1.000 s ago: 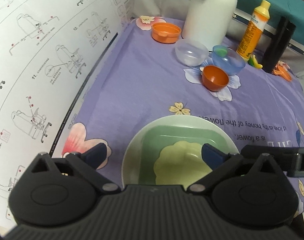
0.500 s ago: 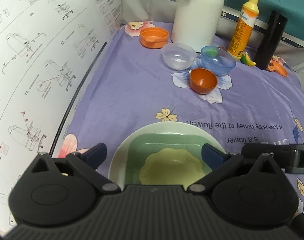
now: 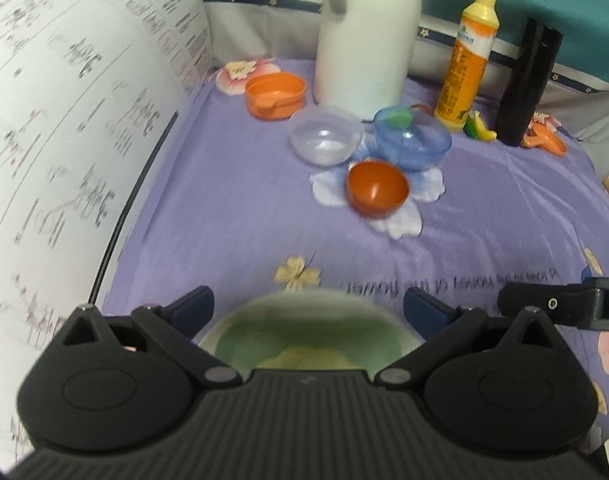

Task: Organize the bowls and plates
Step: 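Move both grippers up and over to the blue plastic bowl, then close the right gripper on the blue bowl rim while the left gripper grips it too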

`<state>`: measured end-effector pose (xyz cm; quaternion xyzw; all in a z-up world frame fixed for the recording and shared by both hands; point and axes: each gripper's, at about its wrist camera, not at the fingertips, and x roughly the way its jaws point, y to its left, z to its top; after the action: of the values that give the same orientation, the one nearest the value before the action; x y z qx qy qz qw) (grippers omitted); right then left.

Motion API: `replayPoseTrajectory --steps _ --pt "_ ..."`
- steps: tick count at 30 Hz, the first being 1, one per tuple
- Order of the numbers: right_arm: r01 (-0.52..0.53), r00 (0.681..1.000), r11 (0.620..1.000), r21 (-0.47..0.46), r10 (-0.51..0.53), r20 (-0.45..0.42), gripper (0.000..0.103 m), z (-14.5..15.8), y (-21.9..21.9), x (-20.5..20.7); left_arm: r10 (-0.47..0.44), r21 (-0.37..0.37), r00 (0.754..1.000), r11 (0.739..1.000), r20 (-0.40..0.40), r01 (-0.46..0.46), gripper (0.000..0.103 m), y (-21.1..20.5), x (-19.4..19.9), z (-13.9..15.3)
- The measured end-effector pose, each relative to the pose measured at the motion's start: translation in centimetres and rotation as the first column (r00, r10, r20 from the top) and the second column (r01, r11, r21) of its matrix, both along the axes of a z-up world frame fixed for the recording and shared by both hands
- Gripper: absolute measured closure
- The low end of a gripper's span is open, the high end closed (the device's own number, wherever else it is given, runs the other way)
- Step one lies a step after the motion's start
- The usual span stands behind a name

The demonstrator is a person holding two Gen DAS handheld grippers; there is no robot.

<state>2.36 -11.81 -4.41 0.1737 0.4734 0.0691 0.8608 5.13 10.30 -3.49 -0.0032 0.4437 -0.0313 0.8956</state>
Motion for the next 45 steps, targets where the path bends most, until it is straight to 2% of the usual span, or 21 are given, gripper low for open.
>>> replayPoseTrajectory --steps 8,23,31,33,35,37,39,40,42,44,45 --pt "0.084 0.996 0.996 0.024 -0.084 0.006 0.000 0.3 -3.2 3.8 -0.034 0.000 0.998 0.999 0.046 0.034 0.000 -2.6 4.2 0.6" --pt "0.117 0.993 0.992 0.054 -0.119 0.022 0.000 -0.2 -4.8 14.4 -0.036 0.016 0.996 0.999 0.077 0.035 0.000 -4.6 13.1 -0.4" --pt "0.126 0.992 0.990 0.065 -0.126 0.002 0.023 -2.4 -5.1 19.7 -0.050 0.047 0.995 0.998 0.091 0.046 0.000 -5.9 17.1 -1.8" --pt "0.118 0.993 0.991 0.064 -0.118 0.000 0.036 -2.9 -4.8 20.6 -0.058 0.052 0.994 0.997 0.097 0.053 0.002 -6.2 17.7 -1.9" --pt "0.112 0.994 0.991 0.066 -0.112 -0.005 0.045 -3.5 -4.5 21.6 -0.069 0.056 0.993 0.996 0.100 0.064 0.006 -6.6 18.4 -2.1" --pt "0.104 0.995 0.992 0.071 -0.103 -0.009 0.059 -4.2 -4.2 22.3 -0.085 0.062 0.991 0.995 0.105 0.079 0.010 -7.1 18.9 -2.2" --pt "0.096 0.995 0.993 0.068 -0.095 -0.009 0.084 -4.9 -3.9 23.0 -0.103 0.069 0.989 0.993 0.107 0.096 0.014 -7.7 19.4 -2.3" --pt "0.091 0.996 0.994 0.067 -0.091 -0.009 0.089 -5.2 -3.9 23.2 -0.113 0.071 0.988 0.992 0.108 0.106 0.017 -8.0 19.5 -2.3" --pt "0.092 0.996 0.994 0.055 -0.092 -0.002 0.094 -5.5 -4.0 23.3 -0.133 0.071 0.986 0.989 0.105 0.126 0.024 -8.7 19.9 -2.5" --pt "0.099 0.995 0.994 0.049 -0.099 0.006 0.095 -5.6 -4.3 23.1 -0.159 0.070 0.983 0.986 0.091 0.153 0.035 -9.5 20.3 -2.9" --pt "0.103 0.995 0.993 0.051 -0.103 0.006 0.095 -5.7 -4.6 23.1 -0.170 0.072 0.982 0.984 0.083 0.165 0.038 -9.9 20.4 -3.1"
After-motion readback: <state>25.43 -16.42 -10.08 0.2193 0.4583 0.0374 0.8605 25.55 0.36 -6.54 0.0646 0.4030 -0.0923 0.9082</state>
